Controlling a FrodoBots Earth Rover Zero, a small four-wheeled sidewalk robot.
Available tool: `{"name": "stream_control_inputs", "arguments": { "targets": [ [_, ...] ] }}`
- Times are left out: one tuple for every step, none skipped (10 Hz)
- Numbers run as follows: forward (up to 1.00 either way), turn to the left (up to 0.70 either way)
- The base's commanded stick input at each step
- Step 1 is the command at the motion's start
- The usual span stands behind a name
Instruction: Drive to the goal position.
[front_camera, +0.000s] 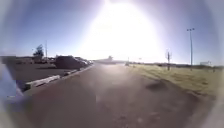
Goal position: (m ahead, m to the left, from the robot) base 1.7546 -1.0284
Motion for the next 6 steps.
{"name": "stream_control_inputs", "arguments": {
  "targets": [
    [0.70,0.00],
    [0.70,0.00],
    [0.70,0.00],
    [0.70,0.00],
    [0.70,0.00],
    [0.70,0.00]
  ]
}}
